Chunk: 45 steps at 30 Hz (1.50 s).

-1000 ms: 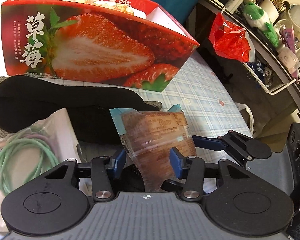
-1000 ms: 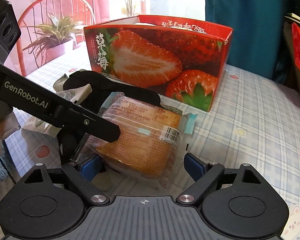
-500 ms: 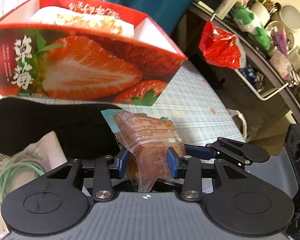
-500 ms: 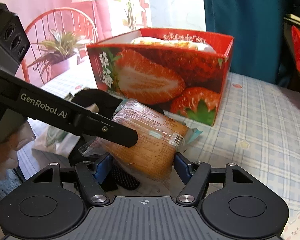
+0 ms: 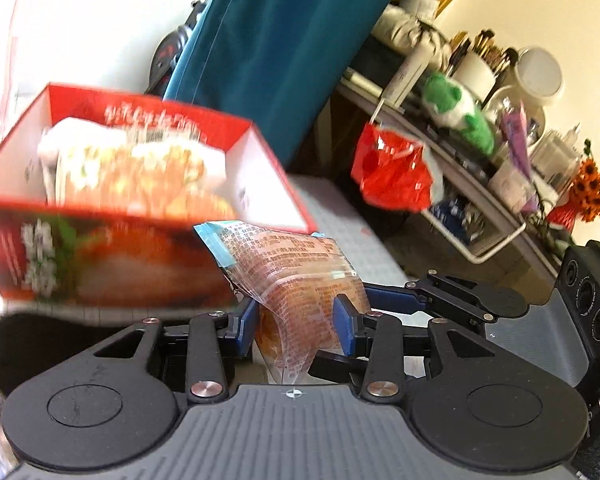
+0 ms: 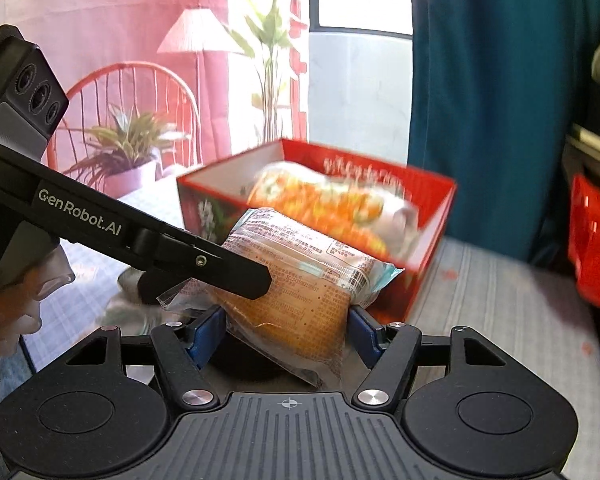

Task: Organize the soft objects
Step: 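Carry the wrapped pastry with both tools and lower it into the box, then open both tools to release the pastry and withdraw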

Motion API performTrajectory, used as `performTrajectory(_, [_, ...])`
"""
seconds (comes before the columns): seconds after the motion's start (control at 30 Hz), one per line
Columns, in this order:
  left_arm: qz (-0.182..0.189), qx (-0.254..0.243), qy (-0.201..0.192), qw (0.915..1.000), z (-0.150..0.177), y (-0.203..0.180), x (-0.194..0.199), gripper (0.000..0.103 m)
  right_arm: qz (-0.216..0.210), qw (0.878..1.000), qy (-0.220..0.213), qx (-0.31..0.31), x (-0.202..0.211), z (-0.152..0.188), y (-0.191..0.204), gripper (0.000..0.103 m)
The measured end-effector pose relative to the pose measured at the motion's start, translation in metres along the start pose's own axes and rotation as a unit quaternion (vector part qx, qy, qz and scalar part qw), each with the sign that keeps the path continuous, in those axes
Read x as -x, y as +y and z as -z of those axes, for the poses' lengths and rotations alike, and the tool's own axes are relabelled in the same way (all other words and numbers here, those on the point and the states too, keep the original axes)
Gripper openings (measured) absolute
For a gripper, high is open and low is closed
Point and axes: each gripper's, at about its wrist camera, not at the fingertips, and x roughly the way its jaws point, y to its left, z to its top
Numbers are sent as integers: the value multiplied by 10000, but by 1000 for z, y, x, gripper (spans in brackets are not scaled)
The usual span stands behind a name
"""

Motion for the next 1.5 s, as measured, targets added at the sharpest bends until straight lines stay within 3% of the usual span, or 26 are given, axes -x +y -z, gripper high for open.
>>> performTrajectory(0.3, [214, 57, -188, 9996, -57, 20, -8, 43, 113, 9995, -278, 58, -23, -51, -29, 63])
performTrajectory(0.63, [0, 90, 44, 10000, -102, 54, -61, 43, 253, 9997, 20, -63, -93, -80, -57, 63])
performTrajectory(1.03, [-103, 368, 396, 9985, -99, 83, -105, 43, 378, 9978, 481, -268, -140, -68, -72, 63])
performTrajectory(1.17, [-409, 166, 470, 9979, -97, 79, -111, 47, 460, 9971, 533, -292, -139, -64, -71, 66])
performTrajectory(1.5, [-780, -68, 3, 9969, -94, 76, -60, 62, 600, 9974, 303, -265, -115, -65, -59, 69])
